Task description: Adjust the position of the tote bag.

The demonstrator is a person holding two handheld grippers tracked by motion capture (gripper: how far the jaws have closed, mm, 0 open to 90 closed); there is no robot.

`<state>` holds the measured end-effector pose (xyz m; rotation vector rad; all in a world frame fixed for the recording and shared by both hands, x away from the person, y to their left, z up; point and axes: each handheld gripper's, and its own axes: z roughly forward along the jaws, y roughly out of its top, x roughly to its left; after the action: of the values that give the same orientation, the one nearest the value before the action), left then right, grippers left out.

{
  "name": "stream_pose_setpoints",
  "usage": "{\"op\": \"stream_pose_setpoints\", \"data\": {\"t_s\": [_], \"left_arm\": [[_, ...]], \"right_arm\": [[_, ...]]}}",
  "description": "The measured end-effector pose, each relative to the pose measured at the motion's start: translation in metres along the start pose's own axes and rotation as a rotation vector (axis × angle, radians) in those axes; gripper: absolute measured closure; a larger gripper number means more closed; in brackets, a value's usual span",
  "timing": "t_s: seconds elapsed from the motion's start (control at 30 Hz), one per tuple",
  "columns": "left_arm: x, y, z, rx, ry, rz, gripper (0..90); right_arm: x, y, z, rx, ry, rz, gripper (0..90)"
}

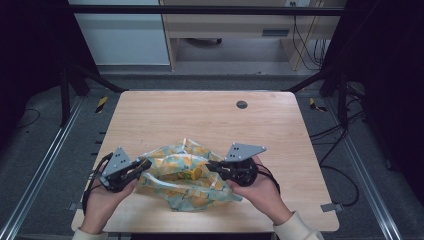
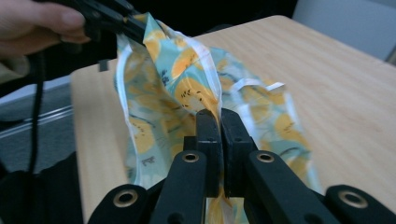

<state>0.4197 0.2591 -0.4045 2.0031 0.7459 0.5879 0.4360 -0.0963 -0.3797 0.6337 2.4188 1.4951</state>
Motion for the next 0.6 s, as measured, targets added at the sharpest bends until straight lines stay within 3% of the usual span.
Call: {"op": "stream_pose_setpoints", "data": {"t_s": [0.23,0.27,0.3,0.33,0.4,0.57,0.6], "left_arm": [[0.002,-0.019,-0.001,0.007,-0.030,0.004,85.7],[0.001,-0.023,0.000,0.046,-0.028,0.022,84.7],[0.001,-0.023,0.000,0.046,-0.028,0.022,84.7],[0.001,-0.028,0.003,0.083,-0.024,0.029,84.9],[0.001,-0.030,0.004,0.096,-0.019,0.027,85.1],[0.003,-0.036,0.013,0.141,-0.026,0.010,86.4],[0.003,-0.038,0.016,0.168,-0.028,0.005,86.5]], "right_arm": [[0.014,-0.014,0.008,0.016,0.050,-0.018,87.8],[0.018,-0.021,0.012,0.016,0.094,-0.005,87.8],[0.018,-0.021,0.012,0.016,0.094,-0.005,87.8],[0.020,-0.028,0.015,0.018,0.109,-0.002,88.0],[0.022,-0.033,0.018,0.051,0.100,-0.027,88.1],[0.023,-0.041,0.019,0.064,0.109,-0.027,88.6],[0.024,-0.047,0.022,0.097,0.103,-0.041,88.7]]}}
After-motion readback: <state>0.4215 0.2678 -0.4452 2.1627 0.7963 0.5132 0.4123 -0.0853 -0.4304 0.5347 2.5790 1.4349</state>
